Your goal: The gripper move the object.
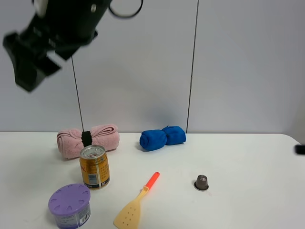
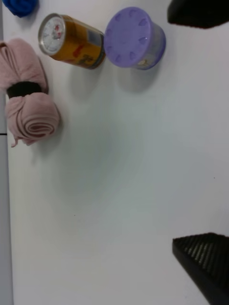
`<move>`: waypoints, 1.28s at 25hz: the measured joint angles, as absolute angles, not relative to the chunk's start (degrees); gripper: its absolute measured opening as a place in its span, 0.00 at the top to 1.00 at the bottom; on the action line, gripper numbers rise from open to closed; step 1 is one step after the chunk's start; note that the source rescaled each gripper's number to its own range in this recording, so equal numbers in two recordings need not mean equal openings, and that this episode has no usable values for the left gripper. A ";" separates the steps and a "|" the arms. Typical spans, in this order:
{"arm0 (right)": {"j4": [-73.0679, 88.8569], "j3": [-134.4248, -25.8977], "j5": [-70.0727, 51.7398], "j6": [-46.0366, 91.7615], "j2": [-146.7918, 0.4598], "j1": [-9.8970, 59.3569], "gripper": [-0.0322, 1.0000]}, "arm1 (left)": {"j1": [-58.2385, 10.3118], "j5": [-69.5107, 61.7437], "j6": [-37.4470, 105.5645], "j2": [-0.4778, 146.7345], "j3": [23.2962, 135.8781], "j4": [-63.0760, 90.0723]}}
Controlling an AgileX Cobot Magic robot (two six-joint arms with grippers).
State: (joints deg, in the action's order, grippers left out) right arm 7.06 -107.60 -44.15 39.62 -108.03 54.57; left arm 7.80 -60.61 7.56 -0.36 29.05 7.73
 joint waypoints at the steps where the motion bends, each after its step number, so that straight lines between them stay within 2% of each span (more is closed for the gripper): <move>1: 6.17 -107.60 -44.69 38.91 -105.53 54.57 0.25 | 7.80 -60.61 7.56 -0.36 29.05 7.73; 6: -3.67 -107.66 -48.18 31.38 -94.28 54.57 0.25 | 7.80 -60.61 7.56 -0.36 29.05 7.73; 14: -24.86 -107.70 -68.09 10.81 -82.49 54.57 0.25 | 7.80 -60.61 7.56 -0.36 29.05 7.73; 17: -26.64 -106.01 -69.14 5.55 -80.09 54.57 0.25 | 7.80 -60.61 7.56 -0.36 29.05 7.73; 20: -26.65 -98.69 -69.22 2.99 -75.72 54.57 0.25 | 7.80 -60.61 7.56 -0.36 29.05 7.73; 29: -23.50 -64.31 -60.91 -1.74 -53.01 54.57 0.25 | 7.80 -60.61 7.56 -0.36 29.05 7.73; 32: -19.78 -57.52 -60.79 -5.04 -46.64 51.41 0.25 | 7.80 -60.61 7.56 -0.36 29.05 7.73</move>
